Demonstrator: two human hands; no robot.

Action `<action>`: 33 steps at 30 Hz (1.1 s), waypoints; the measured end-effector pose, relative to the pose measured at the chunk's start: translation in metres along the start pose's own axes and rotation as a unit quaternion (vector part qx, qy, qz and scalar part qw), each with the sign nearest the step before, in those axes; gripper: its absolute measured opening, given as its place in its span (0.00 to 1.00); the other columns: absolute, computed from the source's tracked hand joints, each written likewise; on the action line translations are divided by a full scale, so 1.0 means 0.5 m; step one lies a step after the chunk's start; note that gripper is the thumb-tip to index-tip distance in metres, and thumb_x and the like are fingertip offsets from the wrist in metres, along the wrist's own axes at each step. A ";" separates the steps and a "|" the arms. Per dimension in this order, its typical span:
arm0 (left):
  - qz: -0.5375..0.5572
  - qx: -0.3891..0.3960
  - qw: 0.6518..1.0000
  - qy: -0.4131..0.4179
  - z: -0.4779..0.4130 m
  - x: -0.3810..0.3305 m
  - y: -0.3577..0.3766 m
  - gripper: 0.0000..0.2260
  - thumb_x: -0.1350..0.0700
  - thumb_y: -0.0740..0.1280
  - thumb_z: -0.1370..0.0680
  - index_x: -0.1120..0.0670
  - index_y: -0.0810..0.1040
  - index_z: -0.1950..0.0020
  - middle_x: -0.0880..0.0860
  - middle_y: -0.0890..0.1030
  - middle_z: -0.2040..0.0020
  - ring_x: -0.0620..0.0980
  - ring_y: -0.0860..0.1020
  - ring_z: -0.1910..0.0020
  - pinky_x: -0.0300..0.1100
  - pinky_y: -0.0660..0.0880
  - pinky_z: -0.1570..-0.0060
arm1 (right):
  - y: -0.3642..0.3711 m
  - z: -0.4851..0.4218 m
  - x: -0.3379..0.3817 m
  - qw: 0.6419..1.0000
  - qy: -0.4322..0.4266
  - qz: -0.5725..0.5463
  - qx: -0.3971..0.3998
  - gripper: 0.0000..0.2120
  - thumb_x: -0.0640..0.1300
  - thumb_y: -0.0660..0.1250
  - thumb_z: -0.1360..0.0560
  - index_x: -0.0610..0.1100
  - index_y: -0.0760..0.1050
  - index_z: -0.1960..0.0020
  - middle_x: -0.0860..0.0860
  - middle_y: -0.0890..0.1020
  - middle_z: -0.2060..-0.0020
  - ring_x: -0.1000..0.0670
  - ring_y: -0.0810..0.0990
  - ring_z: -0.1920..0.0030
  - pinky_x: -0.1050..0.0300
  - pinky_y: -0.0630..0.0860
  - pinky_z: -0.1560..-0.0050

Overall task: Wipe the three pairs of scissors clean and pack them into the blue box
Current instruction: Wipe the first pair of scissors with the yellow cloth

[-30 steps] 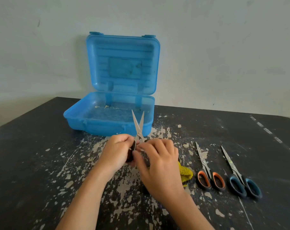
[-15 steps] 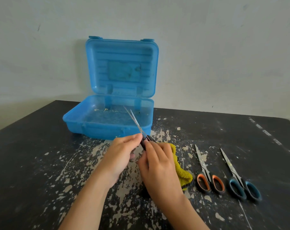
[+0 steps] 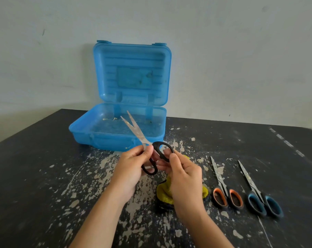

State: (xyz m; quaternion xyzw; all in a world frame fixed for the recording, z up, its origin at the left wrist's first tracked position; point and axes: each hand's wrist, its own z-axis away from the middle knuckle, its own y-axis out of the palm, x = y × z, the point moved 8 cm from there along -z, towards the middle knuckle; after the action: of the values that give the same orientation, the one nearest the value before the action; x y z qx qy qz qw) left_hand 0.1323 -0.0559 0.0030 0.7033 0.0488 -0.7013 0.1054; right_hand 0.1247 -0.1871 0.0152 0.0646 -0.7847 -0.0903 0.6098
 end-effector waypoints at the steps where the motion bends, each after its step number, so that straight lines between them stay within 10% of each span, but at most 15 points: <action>1: 0.015 -0.004 1.000 -0.013 -0.001 0.004 -0.002 0.09 0.54 0.65 0.23 0.56 0.81 0.59 0.49 0.82 0.67 0.48 0.81 0.66 0.45 0.80 0.63 | -0.001 -0.002 -0.002 1.000 0.007 0.006 0.000 0.17 0.36 0.57 0.21 0.47 0.81 0.61 0.46 0.85 0.63 0.49 0.82 0.61 0.58 0.79 0.58; 13: -0.110 -0.079 0.991 -0.020 -0.008 0.009 -0.052 0.18 0.46 0.73 0.30 0.58 0.76 0.69 0.49 0.70 0.78 0.46 0.66 0.80 0.35 0.62 0.81 | -0.066 -0.014 0.036 0.955 -0.045 0.287 -0.061 0.17 0.45 0.60 0.23 0.39 0.77 0.66 0.46 0.81 0.74 0.51 0.70 0.77 0.55 0.68 0.74; 18: -0.184 -0.093 0.978 -0.007 -0.012 0.005 -0.068 0.18 0.46 0.75 0.33 0.57 0.76 0.73 0.49 0.70 0.80 0.45 0.65 0.81 0.33 0.61 0.83 | -0.097 -0.045 -0.002 0.854 -0.015 0.515 -0.067 0.20 0.58 0.62 0.26 0.45 0.76 0.43 0.50 0.79 0.50 0.46 0.74 0.48 0.55 0.67 0.45; 22: -0.300 -0.084 0.950 0.016 -0.019 -0.001 -0.075 0.21 0.41 0.75 0.35 0.58 0.78 0.74 0.52 0.71 0.79 0.48 0.67 0.80 0.39 0.66 0.74 | -0.088 -0.057 -0.044 0.872 0.027 0.488 0.010 0.13 0.49 0.65 0.26 0.44 0.75 0.44 0.49 0.80 0.55 0.48 0.76 0.54 0.54 0.75 0.51; 28: -0.468 -0.052 0.880 0.057 -0.024 -0.009 -0.063 0.33 0.32 0.70 0.37 0.65 0.80 0.65 0.56 0.72 0.74 0.52 0.70 0.75 0.45 0.67 0.70 | -0.073 -0.043 0.031 0.930 -0.134 0.341 -0.023 0.15 0.41 0.67 0.27 0.55 0.71 0.45 0.56 0.77 0.51 0.58 0.75 0.51 0.63 0.72 0.51; 33: -0.522 -0.025 0.849 0.078 -0.013 -0.021 -0.035 0.25 0.34 0.71 0.36 0.56 0.81 0.72 0.55 0.75 0.74 0.50 0.73 0.73 0.43 0.65 0.70 | 0.016 -0.004 0.024 0.857 -0.292 0.403 0.132 0.15 0.39 0.66 0.27 0.50 0.75 0.42 0.49 0.74 0.50 0.55 0.75 0.52 0.63 0.75 0.52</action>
State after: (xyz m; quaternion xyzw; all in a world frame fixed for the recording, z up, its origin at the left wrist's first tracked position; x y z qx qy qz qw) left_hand 0.1346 -0.0367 0.0120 0.6238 0.4343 -0.5942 -0.2630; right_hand 0.1238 -0.1820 0.0285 -0.2067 -0.8886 0.2531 0.3218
